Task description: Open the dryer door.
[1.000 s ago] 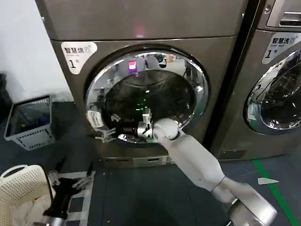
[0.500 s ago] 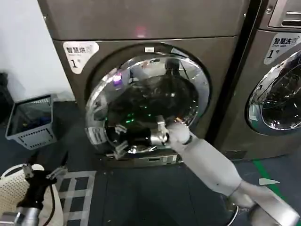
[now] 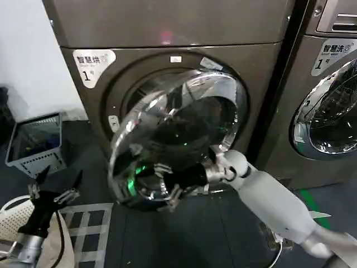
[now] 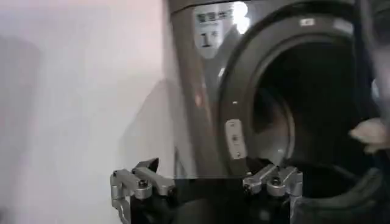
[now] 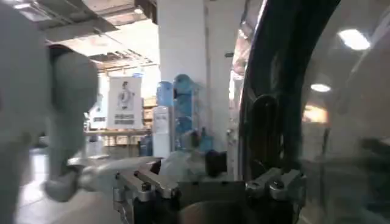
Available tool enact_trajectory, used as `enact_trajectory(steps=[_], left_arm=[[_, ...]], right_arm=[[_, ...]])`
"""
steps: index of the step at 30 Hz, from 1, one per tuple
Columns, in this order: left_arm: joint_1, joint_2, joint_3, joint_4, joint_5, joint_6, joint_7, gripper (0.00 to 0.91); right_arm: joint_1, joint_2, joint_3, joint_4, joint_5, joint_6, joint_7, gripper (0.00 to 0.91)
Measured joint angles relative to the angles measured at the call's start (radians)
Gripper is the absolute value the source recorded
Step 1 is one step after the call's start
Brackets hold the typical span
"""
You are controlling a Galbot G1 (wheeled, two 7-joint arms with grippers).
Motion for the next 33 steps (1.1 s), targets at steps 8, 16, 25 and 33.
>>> enact_trajectory(steps=[8, 16, 25, 33], left_arm=[[-0.019, 0.13, 0.108, -0.007, 0.003, -0.041, 0.063, 0.907], [-0.08, 0.266, 0.231, -0.013, -0.01, -0.042, 0.075, 0.907], [-0.163, 0.379, 0.4, -0.039, 0.017, -0.059, 0.102, 0.907], [-0.294, 0.409, 0.559, -0.036, 0.018, -0.042, 0.1, 0.907]], right_arm=[[-0.097, -0.143, 0.067, 0.104, -0.002, 0.001, -0.079, 0.907], [-0.271, -0.276, 0.214, 0.206, 0.004, 0.015, -0.086, 0.907], [-0.477, -0.383, 0.4, 0.281, 0.004, 0.04, -0.084, 0.907], [-0.709, -0.422, 0.619, 0.25, 0.026, 0.112, -0.039, 0.907]])
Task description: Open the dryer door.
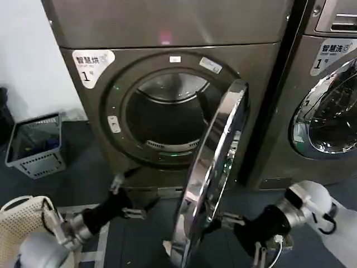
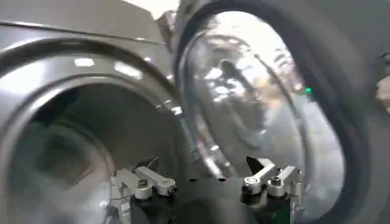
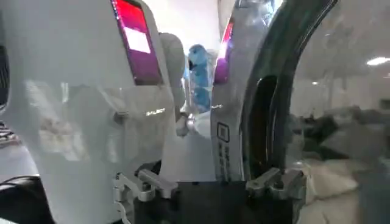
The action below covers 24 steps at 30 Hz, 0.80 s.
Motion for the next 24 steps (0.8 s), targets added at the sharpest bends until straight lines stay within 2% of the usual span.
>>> enact_trajectory(steps=[7, 16, 24], left_arm=[[-0.133, -0.006, 0.128, 0.015, -0.002, 0.013, -0.001, 0.907], [-0.288, -0.044, 0.292, 0.038, -0.002, 0.027, -0.004, 0.907], [-0.43, -0.101, 0.439, 0.088, 0.027, 0.023, -0.028, 0.907]], right_arm=[[-0.278, 0.031, 0.275, -0.062, 0.011, 0.097, 0.137, 0.907], [-0.612, 0.168, 0.625, -0.123, -0.086, 0.231, 0.342, 0.907], [-0.807, 0.318, 0.827, -0.142, -0.216, 0.237, 0.551, 0.907]])
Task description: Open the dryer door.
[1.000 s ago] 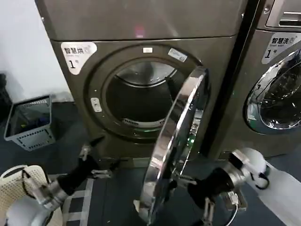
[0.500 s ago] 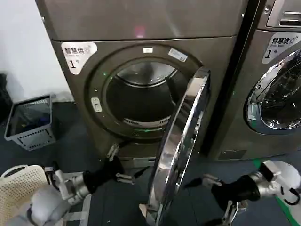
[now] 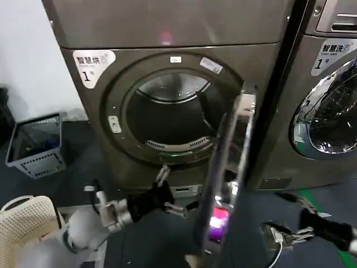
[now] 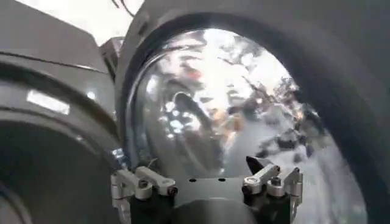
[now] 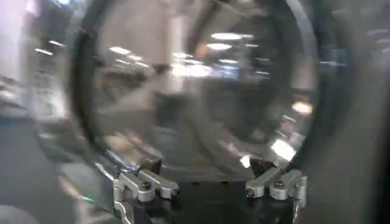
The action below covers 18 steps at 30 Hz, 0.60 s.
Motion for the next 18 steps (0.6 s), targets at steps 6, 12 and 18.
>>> enact_trajectory(steps=[6, 12, 18], left_arm=[[-0.099, -0.073, 0.097, 0.046, 0.029, 0.013, -0.057, 0.907], [-0.169, -0.163, 0.18, 0.105, 0.046, 0.019, -0.092, 0.907], [-0.214, -0.255, 0.245, 0.165, 0.074, 0.021, -0.119, 0.907]], right_arm=[[-0.095, 0.132, 0.135, 0.013, -0.081, -0.014, 0.195, 0.907], [-0.123, 0.238, 0.225, 0.052, -0.106, -0.074, 0.303, 0.907], [-0.117, 0.33, 0.3, 0.095, -0.117, -0.164, 0.398, 0.907]])
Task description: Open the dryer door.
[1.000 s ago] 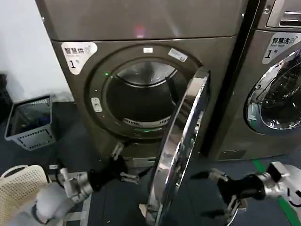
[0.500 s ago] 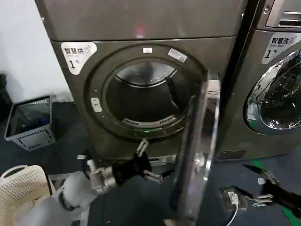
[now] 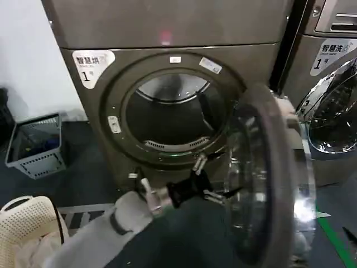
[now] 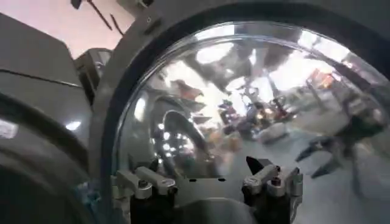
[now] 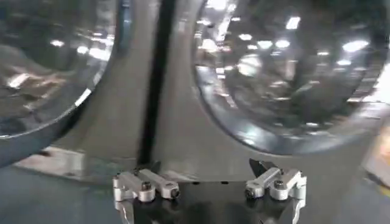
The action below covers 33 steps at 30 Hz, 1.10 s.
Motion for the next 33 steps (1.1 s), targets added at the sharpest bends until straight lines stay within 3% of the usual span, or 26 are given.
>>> enact_trajectory(steps=[6, 13, 29, 33], left_arm=[[-0.038, -0.109, 0.05, 0.076, 0.038, 0.002, -0.045, 0.907], [-0.072, -0.213, 0.091, 0.163, 0.086, -0.007, -0.076, 0.907], [-0.183, -0.419, 0.141, 0.38, 0.181, -0.001, -0.132, 0.907], [-0.206, -0.466, 0.145, 0.437, 0.189, -0.001, -0.144, 0.907]], right_arm=[[0.013, 0.077, 0.072, 0.007, 0.016, -0.049, 0.056, 0.907], [0.018, 0.147, 0.143, -0.013, -0.049, -0.049, 0.049, 0.907], [0.011, 0.269, 0.273, 0.0, -0.088, -0.055, 0.075, 0.907], [0.011, 0.294, 0.298, 0.01, -0.12, -0.086, 0.117, 0.907]])
